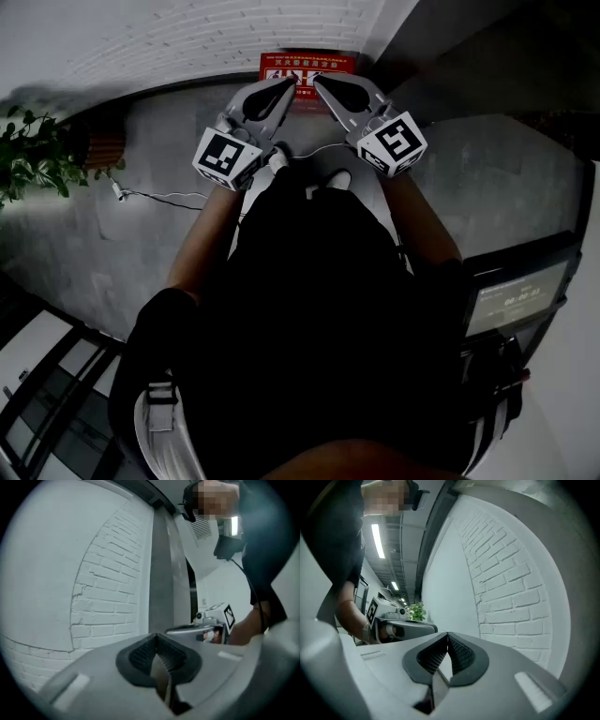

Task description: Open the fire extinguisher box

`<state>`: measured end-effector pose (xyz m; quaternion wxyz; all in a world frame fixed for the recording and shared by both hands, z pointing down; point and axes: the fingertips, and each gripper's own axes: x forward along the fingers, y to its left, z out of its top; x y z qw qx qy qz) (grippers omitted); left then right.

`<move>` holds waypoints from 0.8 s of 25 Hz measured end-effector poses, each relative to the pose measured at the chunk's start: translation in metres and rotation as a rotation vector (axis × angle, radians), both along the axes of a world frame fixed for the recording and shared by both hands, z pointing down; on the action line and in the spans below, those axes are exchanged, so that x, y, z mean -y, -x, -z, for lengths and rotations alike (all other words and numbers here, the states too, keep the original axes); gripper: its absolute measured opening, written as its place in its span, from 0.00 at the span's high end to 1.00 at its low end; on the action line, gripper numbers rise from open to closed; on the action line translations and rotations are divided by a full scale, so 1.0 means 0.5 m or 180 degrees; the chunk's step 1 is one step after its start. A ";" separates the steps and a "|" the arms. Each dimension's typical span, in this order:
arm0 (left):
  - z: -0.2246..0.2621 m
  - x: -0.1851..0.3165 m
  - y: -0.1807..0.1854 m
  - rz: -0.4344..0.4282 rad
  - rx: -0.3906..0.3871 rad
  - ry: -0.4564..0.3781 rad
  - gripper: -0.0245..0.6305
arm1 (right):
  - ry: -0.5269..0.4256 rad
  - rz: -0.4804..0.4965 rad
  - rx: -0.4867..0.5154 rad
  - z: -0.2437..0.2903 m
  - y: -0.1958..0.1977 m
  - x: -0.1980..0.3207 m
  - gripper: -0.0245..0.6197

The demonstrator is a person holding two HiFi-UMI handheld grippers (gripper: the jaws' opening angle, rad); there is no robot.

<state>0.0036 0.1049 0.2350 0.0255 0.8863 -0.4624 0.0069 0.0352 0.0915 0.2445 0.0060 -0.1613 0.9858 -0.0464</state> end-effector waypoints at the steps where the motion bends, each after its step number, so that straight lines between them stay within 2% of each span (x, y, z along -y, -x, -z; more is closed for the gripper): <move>1: -0.001 0.003 -0.004 -0.0017 -0.0020 0.0010 0.96 | -0.0008 -0.0002 0.0000 0.006 -0.002 -0.001 0.95; 4: -0.003 0.026 0.011 -0.0048 -0.0071 0.0024 0.96 | -0.0012 0.0004 -0.0016 0.016 0.021 0.010 0.95; 11: -0.038 0.136 0.113 -0.0264 -0.0168 0.0044 0.96 | 0.0081 -0.0194 -0.0153 -0.030 0.128 0.118 0.95; 17: -0.094 0.185 0.078 -0.0524 -0.0161 0.0147 0.96 | 0.0181 -0.0421 -0.0236 -0.062 0.105 0.177 0.95; 20: -0.156 0.229 0.151 -0.0566 -0.0200 0.0292 0.96 | 0.0356 -0.0551 -0.0303 -0.120 0.165 0.224 0.95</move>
